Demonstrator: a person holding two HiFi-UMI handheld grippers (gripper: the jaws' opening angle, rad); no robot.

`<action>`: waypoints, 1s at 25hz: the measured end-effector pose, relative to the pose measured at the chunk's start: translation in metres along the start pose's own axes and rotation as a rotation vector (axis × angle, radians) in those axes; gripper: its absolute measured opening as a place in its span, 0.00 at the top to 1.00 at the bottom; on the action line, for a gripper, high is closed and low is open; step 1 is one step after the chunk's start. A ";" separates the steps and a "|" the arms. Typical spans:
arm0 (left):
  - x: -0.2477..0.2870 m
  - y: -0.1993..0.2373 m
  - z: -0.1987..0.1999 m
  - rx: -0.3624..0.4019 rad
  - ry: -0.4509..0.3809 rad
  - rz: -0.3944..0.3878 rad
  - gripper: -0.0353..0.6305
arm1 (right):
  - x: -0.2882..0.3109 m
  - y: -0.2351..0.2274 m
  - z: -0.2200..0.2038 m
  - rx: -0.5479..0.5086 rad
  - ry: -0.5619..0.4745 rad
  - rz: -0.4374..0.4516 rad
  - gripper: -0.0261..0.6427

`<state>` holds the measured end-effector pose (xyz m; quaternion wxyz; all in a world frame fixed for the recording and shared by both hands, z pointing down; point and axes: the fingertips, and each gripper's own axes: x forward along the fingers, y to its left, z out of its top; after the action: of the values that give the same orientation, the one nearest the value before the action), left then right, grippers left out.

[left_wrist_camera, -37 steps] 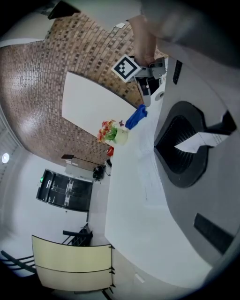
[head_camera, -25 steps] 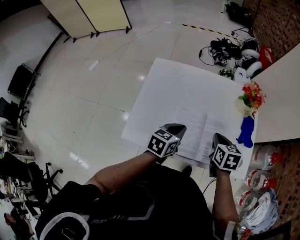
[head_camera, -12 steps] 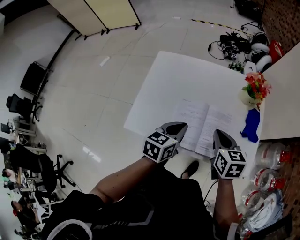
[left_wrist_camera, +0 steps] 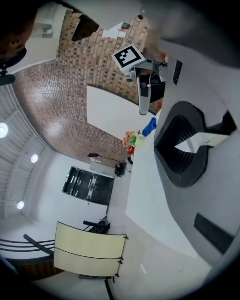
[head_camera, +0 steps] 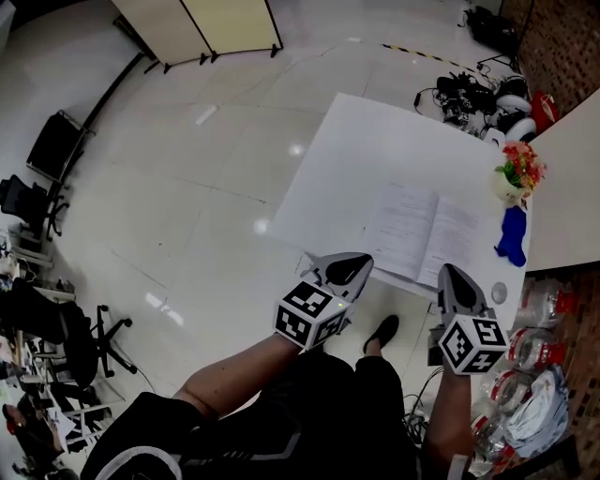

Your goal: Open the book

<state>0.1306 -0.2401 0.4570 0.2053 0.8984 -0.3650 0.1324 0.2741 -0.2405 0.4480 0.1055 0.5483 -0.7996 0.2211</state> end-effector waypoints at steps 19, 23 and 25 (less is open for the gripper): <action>-0.188 -0.119 -0.084 0.081 -0.041 -0.047 0.94 | -0.219 0.130 -0.067 -0.130 -0.109 -0.035 0.96; -0.220 -0.179 -0.121 0.051 -0.031 -0.001 0.94 | -0.288 0.130 -0.100 -0.121 -0.109 -0.001 0.96; -0.235 -0.210 -0.143 0.019 -0.025 0.023 0.94 | -0.322 0.125 -0.117 -0.125 -0.099 0.012 0.96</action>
<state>0.1031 0.1039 0.4345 0.1908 0.8975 -0.3768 0.1271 0.2711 0.1192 0.3887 0.0984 0.5461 -0.8194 0.1442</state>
